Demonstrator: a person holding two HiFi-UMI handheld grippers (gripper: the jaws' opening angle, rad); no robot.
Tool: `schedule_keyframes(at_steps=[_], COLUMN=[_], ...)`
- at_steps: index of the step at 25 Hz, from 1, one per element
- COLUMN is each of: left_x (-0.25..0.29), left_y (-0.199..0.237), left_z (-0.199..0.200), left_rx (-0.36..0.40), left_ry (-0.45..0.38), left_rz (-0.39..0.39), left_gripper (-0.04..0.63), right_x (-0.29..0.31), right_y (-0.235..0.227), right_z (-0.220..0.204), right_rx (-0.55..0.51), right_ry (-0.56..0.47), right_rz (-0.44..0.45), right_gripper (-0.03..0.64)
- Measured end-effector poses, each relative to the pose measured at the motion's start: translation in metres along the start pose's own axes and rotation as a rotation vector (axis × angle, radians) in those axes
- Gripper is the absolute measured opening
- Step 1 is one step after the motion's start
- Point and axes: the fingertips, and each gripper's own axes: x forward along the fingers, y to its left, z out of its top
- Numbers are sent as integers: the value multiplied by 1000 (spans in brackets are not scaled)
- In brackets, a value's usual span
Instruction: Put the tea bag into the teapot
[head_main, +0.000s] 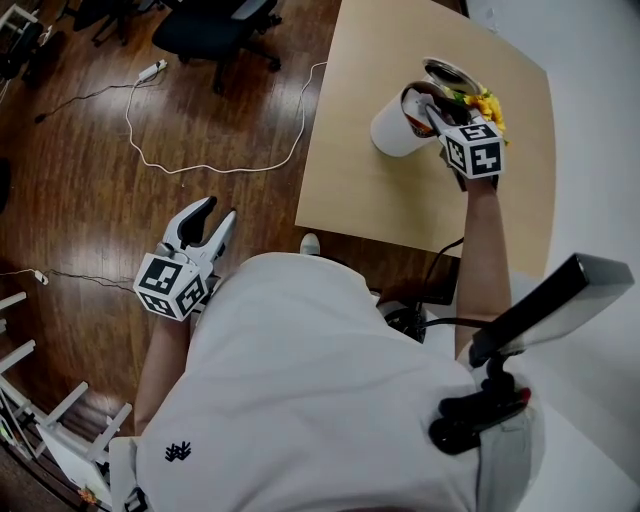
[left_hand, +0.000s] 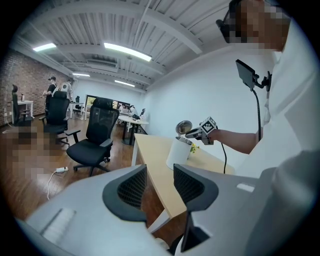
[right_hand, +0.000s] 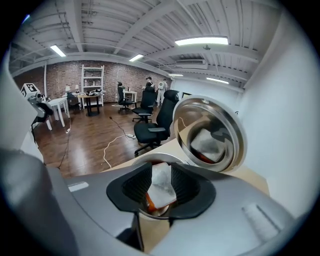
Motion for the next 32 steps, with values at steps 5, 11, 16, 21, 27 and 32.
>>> schedule_keyframes(at_steps=[5, 11, 16, 21, 27, 32], left_x=[-2, -6, -17, -49, -69, -99], left_y=[-4, -5, -10, -9, -13, -38], left_z=[2, -6, -11, -27, -82, -84], left_rx=[16, 33, 100, 98, 140, 186], left_ry=[4, 33, 53, 66, 176, 150], left_rz=[-49, -164, -322, -462, -566, -630], left_gripper=[165, 164, 165, 164, 164, 164], right_x=[-26, -80, -144, -211, -276, -320], right_y=[15, 62, 134, 236, 345, 387], right_z=[12, 12, -14, -55, -116, -124], right_rx=[47, 92, 181, 369, 499, 525], right_ry=[-49, -95, -107, -137, -93, -120], right_rz=[-3, -53, -141, -256, -326, -382], right_gripper=[118, 117, 117, 117, 117, 117])
